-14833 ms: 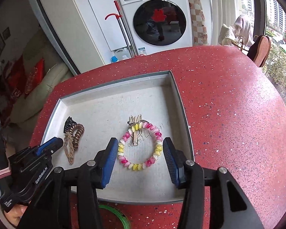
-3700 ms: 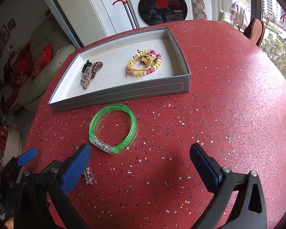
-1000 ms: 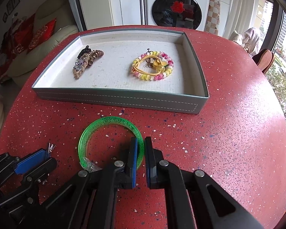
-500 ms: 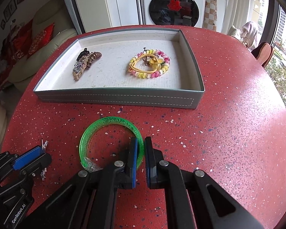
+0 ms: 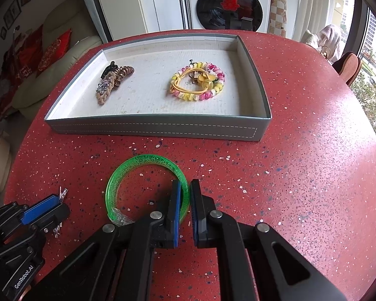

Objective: Organize jewelry
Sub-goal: 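Carry the hair clip with the left tool while the right tool carries the green bangle over the tray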

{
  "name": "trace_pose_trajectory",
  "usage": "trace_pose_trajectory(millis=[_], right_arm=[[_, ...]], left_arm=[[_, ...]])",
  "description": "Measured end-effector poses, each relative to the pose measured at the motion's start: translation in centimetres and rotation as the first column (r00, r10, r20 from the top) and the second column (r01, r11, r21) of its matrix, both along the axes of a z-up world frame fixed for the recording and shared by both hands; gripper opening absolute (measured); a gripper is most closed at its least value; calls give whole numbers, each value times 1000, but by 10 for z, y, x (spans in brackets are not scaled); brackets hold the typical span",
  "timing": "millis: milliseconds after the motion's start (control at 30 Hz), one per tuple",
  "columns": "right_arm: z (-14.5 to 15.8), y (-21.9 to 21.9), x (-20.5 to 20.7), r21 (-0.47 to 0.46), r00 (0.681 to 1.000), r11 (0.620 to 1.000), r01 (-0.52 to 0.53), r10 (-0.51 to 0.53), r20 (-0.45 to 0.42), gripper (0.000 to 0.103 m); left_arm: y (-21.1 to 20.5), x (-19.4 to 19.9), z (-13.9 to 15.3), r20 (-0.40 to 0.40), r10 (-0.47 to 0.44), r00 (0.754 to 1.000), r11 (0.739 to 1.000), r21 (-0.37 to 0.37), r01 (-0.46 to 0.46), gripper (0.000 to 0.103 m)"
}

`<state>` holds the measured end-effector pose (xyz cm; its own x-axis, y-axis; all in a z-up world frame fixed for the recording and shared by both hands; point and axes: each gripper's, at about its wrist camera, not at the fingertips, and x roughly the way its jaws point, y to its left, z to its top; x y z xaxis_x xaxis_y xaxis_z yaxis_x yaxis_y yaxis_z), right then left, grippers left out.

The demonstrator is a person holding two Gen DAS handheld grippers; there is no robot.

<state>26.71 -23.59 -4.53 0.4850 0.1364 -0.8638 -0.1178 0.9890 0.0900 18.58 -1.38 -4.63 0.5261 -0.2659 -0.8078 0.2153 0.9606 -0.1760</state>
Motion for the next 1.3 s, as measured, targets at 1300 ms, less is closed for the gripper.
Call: trace_pose_trajectory(millis=[1300], right_arm=[[59, 5, 1, 85, 990, 996, -25, 13, 137, 8]], left_arm=[[27, 30, 62, 109, 13, 994, 998, -59, -6, 30]])
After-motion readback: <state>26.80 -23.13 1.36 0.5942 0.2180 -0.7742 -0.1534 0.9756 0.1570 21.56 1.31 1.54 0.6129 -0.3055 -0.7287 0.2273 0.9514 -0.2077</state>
